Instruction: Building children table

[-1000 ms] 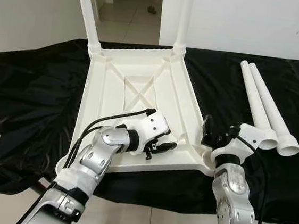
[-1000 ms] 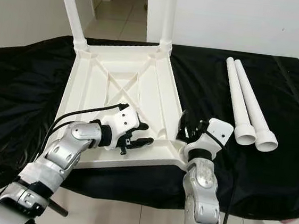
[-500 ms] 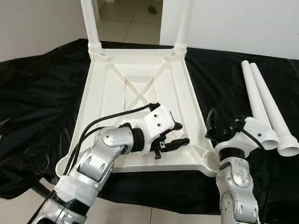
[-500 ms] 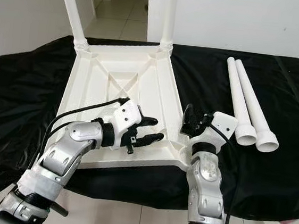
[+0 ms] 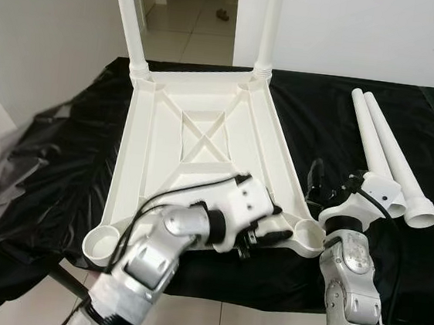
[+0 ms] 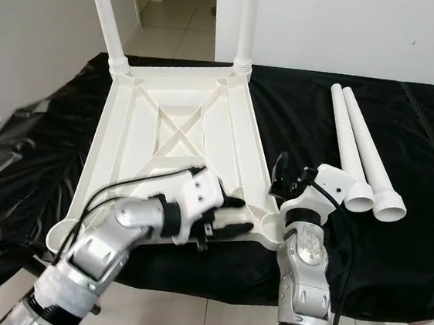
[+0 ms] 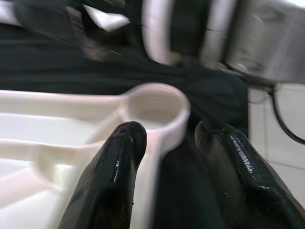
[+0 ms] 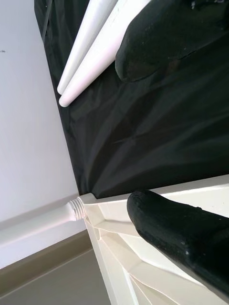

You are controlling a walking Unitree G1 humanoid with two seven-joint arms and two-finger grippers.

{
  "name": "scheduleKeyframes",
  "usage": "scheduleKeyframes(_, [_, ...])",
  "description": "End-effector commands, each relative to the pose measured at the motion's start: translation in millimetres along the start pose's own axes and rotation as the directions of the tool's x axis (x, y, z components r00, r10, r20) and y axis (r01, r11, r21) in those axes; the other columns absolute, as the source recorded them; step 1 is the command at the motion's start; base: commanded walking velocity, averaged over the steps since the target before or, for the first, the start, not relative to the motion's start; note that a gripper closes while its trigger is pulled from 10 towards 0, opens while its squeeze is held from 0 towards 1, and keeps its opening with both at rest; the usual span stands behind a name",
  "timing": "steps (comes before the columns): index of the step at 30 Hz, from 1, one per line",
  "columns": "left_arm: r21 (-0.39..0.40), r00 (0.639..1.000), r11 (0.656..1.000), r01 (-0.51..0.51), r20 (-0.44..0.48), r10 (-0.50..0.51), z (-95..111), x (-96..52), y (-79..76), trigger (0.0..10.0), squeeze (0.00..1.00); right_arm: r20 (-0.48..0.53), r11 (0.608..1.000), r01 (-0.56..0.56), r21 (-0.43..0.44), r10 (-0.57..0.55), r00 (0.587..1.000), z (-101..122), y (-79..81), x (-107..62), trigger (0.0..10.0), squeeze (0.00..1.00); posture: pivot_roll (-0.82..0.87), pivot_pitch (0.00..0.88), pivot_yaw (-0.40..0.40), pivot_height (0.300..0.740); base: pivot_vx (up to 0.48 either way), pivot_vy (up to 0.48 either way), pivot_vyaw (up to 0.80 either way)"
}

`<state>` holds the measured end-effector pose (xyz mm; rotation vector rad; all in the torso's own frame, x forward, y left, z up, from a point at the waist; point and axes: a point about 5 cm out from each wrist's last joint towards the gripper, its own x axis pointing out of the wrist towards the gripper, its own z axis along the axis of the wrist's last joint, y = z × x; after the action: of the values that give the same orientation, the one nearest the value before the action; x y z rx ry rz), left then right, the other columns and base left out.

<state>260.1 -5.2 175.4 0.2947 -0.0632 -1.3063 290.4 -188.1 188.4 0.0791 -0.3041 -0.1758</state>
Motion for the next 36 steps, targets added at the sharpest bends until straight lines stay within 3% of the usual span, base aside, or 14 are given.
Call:
scheduleKeyframes(1, [-0.006, 0.998, 1.000, -0.029, -0.054, 0.028, -8.6, 2.0, -1.9, 10.0, 0.00, -0.009, 1.000, 0.013, 0.002, -0.013, 1.000, -1.8, -1.9, -2.8, 10.0, 0.00, -0.06, 0.079, 0.101, 0.740, 0.000, 0.000, 0.00])
scheduleKeyframes(6, [0.005, 0.990, 0.999, -0.054, -0.132, 0.054, -17.9, 6.0, -2.6, 10.0, 0.00, -0.009, 1.000, 0.017, 0.002, -0.016, 1.000, -1.8, -2.4, -3.8, 10.0, 0.00, -0.06, 0.078, 0.104, 0.740, 0.000, 0.000, 0.00])
scheduleKeyframes(10, [0.032, 0.959, 0.988, -0.152, -0.239, 0.155, -32.1, 4.7, 11.5, 10.0, 0.00, -0.011, 1.000, 0.024, 0.004, -0.024, 1.000, -2.4, -2.6, -5.1, 10.0, 0.00, -0.07, 0.075, 0.112, 0.740, 0.000, 0.000, 0.00])
scheduleKeyframes(20, [0.035, 0.955, 0.979, -0.199, -0.217, 0.202, -26.6, 2.9, 21.8, 10.0, 0.00, -0.014, 0.999, 0.032, 0.008, -0.032, 0.999, -3.6, -2.4, -6.5, 10.0, 0.00, -0.07, 0.080, 0.117, 0.740, 0.000, 0.000, 0.00])
scheduleKeyframes(24, [0.001, 0.961, 0.975, -0.221, -0.170, 0.218, -18.4, 1.6, 25.7, 10.0, 0.00, -0.014, 0.999, 0.033, 0.008, -0.033, 0.999, -3.6, -2.6, -6.6, 10.0, 0.00, -0.07, 0.082, 0.117, 0.740, 0.000, 0.000, 0.00])
scheduleKeyframes(26, [-0.022, 0.973, 0.976, -0.218, -0.081, 0.215, -1.8, -0.5, 27.8, 10.0, 0.00, -0.017, 0.999, 0.036, 0.007, -0.036, 0.999, -4.7, -3.8, -6.9, 10.0, 0.00, -0.06, 0.085, 0.115, 0.740, 0.000, 0.000, 0.00])
scheduleKeyframes(28, [-0.015, 0.972, 0.974, -0.226, -0.069, 0.224, 2.8, -1.6, 29.9, 10.0, 0.00, -0.020, 0.999, 0.037, 0.007, -0.037, 0.999, -5.6, -3.7, -7.1, 10.0, 0.00, -0.06, 0.085, 0.113, 0.740, 0.000, 0.000, 0.00])
scheduleKeyframes(33, [-0.004, 0.968, 0.972, -0.237, -0.093, 0.235, -1.6, -1.2, 31.6, 10.0, 0.00, -0.022, 0.999, 0.036, 0.009, -0.036, 0.999, -6.0, -2.8, -6.8, 10.0, 0.00, -0.06, 0.085, 0.113, 0.740, 0.000, 0.000, 0.00])
scheduleKeyframes(36, [0.039, 0.955, 0.973, -0.228, -0.185, 0.231, -19.1, 0.9, 30.3, 10.0, 0.00, -0.020, 0.999, 0.034, 0.011, -0.034, 0.999, -4.9, -2.2, -5.2, 10.0, 0.00, -0.06, 0.089, 0.112, 0.740, 0.000, 0.000, 0.00])
